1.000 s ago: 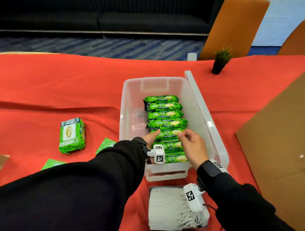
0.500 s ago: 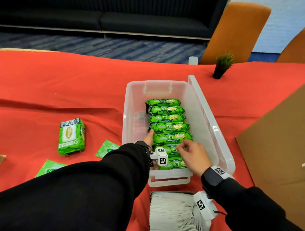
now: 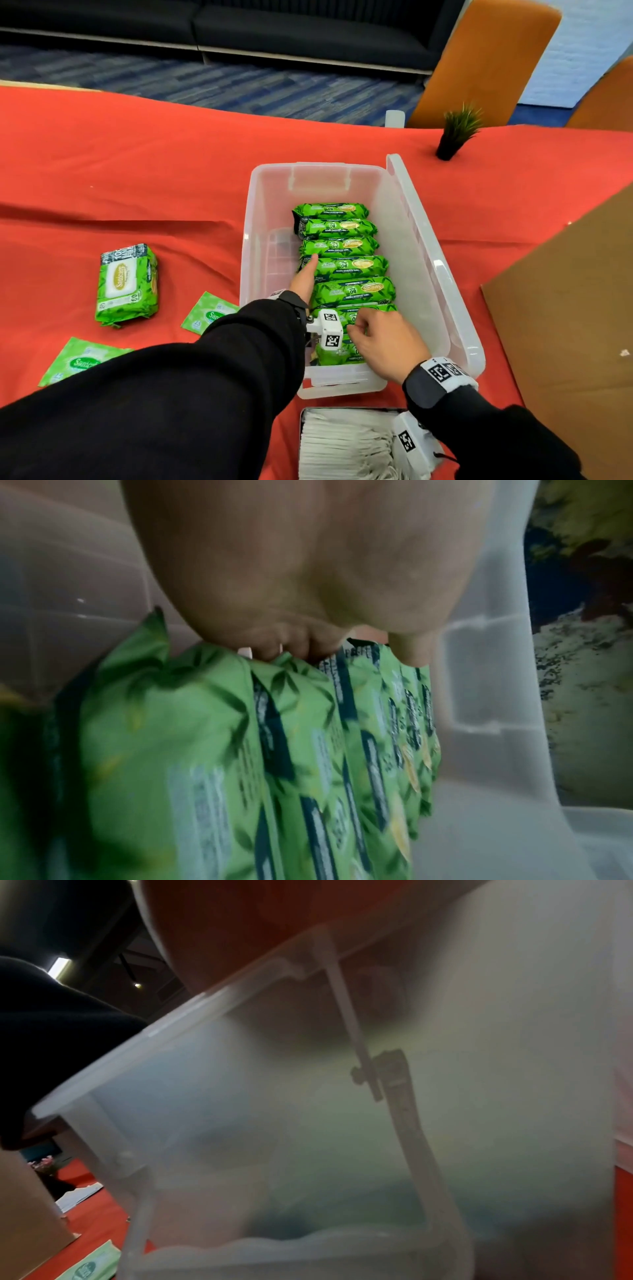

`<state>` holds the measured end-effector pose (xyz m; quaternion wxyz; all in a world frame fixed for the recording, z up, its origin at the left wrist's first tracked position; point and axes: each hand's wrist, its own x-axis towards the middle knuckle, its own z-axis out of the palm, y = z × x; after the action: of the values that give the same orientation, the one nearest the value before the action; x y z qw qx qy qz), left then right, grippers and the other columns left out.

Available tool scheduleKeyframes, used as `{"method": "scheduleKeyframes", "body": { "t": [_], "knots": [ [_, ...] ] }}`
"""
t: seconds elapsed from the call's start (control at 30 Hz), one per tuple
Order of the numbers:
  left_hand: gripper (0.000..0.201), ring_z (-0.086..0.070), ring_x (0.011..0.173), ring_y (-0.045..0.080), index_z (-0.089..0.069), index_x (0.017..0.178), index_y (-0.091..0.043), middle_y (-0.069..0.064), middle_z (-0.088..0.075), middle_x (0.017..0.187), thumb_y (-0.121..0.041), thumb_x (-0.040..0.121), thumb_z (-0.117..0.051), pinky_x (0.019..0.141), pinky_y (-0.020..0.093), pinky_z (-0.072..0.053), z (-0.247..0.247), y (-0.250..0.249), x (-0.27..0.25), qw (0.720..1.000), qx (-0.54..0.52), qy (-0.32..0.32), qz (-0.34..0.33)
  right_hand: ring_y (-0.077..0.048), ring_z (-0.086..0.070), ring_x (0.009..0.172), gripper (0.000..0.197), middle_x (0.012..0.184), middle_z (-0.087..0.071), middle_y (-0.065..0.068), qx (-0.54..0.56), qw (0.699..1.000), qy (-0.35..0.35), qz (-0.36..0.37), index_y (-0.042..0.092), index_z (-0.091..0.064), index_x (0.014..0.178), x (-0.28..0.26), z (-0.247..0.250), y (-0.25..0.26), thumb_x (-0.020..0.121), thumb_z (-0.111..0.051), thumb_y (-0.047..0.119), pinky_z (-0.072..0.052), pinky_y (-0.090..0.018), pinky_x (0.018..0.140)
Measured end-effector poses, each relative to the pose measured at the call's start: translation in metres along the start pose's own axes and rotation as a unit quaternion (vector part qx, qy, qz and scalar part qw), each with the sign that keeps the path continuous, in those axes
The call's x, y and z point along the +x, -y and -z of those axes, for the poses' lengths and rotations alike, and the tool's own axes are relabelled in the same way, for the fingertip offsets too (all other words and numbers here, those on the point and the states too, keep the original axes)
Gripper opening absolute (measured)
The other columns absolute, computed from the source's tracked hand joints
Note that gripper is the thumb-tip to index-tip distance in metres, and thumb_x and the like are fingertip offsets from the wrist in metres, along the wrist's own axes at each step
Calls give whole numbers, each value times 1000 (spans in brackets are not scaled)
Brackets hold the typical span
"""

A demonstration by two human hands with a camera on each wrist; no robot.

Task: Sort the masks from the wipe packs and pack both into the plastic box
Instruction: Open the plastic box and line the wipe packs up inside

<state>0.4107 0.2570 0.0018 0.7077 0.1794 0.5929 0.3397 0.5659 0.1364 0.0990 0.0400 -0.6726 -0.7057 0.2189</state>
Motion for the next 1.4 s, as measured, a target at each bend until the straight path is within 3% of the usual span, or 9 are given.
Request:
{"method": "scheduleKeyframes", "body": {
  "t": [0.1,0.17,0.37,0.5,0.63,0.8,0.93,1.07,1.4],
  "knots": [
    [43,-68,89,27,-63,117,-15,8,-71,100,-51,105,-42,70,42,-54,-9,-14,-26,997,-61,56,-1,-30,-58,72,30,67,-59,-2,3,1000,7,3,18,-51,75,0,-1,1,88,-50,45,-47,-37,62],
    [45,-68,91,28,-64,118,-18,9,-71,104,-54,104,-42,75,45,-54,-6,-13,-23,994,-67,85,9,-29,-57,72,32,67,-59,-2,1,1000,15,2,18,-51,74,1,-1,1,87,-49,47,-50,-37,64],
    [104,-72,103,31,-66,129,-17,7,-74,115,-92,58,-67,95,50,-55,15,7,103,996,-29,-72,-34,-29,-60,76,35,70,-63,-2,-16,1000,21,17,17,-55,75,2,-4,-1,88,-50,50,-51,-36,67],
    [56,-69,108,26,-64,129,-19,6,-72,120,-63,94,-57,96,43,-55,-2,-19,44,998,-25,1,-57,-25,-61,72,43,65,-62,-1,-28,999,14,30,16,-57,72,2,-5,-1,88,-49,55,-52,-35,65],
    [90,-66,121,29,-63,135,-33,1,-70,130,-85,61,-73,108,55,-45,6,0,91,996,23,74,-48,-24,-59,67,51,59,-60,-3,-40,998,10,45,14,-58,66,0,-4,1,88,-48,59,-52,-36,61],
    [112,-70,109,34,-69,125,-28,6,-71,125,-101,40,-63,99,55,-52,12,-17,155,997,16,-47,-55,-24,-55,62,58,54,-55,-4,-41,997,23,61,17,-50,54,-2,-1,0,87,-48,65,-47,-34,58],
    [94,-64,123,26,-57,143,-23,7,-64,138,-83,71,-64,103,50,-52,-8,-50,121,998,-6,10,-65,-25,-51,60,66,51,-50,-5,-52,996,31,73,16,-49,53,-1,-2,-3,82,-38,75,-50,-38,62],
    [50,-56,121,18,-47,142,-16,-3,-58,133,-50,105,-42,75,23,-56,-29,-76,26,995,28,67,-68,-24,-54,62,68,54,-56,-6,-55,995,22,82,16,-52,56,1,-5,-4,79,-33,78,-50,-38,63],
    [105,-63,117,34,-63,133,-11,10,-68,128,-92,67,-48,109,46,-45,-1,-88,143,978,111,-138,-111,-24,-57,64,65,56,-59,-3,-66,993,11,93,21,-52,59,-1,-5,-7,81,-34,79,-50,-36,62]
  ]
}}
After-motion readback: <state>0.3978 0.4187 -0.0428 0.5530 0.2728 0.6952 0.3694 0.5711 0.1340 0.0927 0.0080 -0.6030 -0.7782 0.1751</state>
